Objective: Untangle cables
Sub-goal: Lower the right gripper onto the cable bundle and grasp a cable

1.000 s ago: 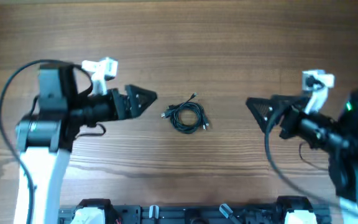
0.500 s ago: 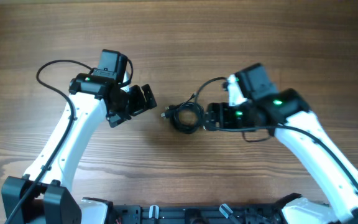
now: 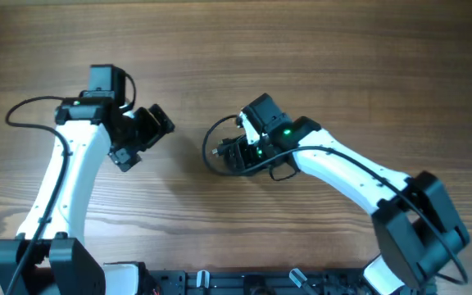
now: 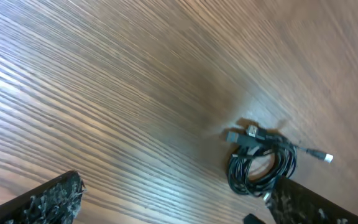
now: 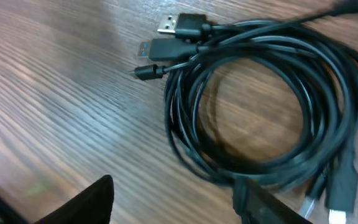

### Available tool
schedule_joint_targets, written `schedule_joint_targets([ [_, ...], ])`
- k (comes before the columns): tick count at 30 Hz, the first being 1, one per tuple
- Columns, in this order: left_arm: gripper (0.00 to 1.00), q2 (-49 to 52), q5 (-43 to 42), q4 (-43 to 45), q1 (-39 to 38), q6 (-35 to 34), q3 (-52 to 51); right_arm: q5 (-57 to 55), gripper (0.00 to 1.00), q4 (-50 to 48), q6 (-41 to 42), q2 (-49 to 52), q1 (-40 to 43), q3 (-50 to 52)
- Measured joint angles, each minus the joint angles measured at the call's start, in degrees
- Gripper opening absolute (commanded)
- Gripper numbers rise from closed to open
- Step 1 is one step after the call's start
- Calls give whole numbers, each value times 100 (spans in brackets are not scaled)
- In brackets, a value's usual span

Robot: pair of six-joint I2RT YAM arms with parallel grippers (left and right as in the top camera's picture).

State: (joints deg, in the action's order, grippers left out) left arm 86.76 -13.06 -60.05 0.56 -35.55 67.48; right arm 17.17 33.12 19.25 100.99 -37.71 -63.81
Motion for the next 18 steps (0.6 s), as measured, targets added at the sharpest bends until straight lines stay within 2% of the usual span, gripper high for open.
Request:
schedule_joint_targets([
  [6, 100, 0, -2, -83, 101, -37, 0, -210, 64, -367, -826, 546, -214, 0],
  [9, 100, 0, -4, -83, 101, -37, 0, -271, 60, -435, -1215, 573, -258, 0],
  [11, 100, 0, -2, -81, 101, -37, 0, -485, 43, -514, -1440, 573, -267, 0],
  [14, 100, 0, -2, -81, 101, -37, 0, -586, 28, -367, -1655, 573, -264, 0],
  [18, 100, 0, -4, -35, 101, -37, 0, -564, 21, -26, -1744, 573, -267, 0],
])
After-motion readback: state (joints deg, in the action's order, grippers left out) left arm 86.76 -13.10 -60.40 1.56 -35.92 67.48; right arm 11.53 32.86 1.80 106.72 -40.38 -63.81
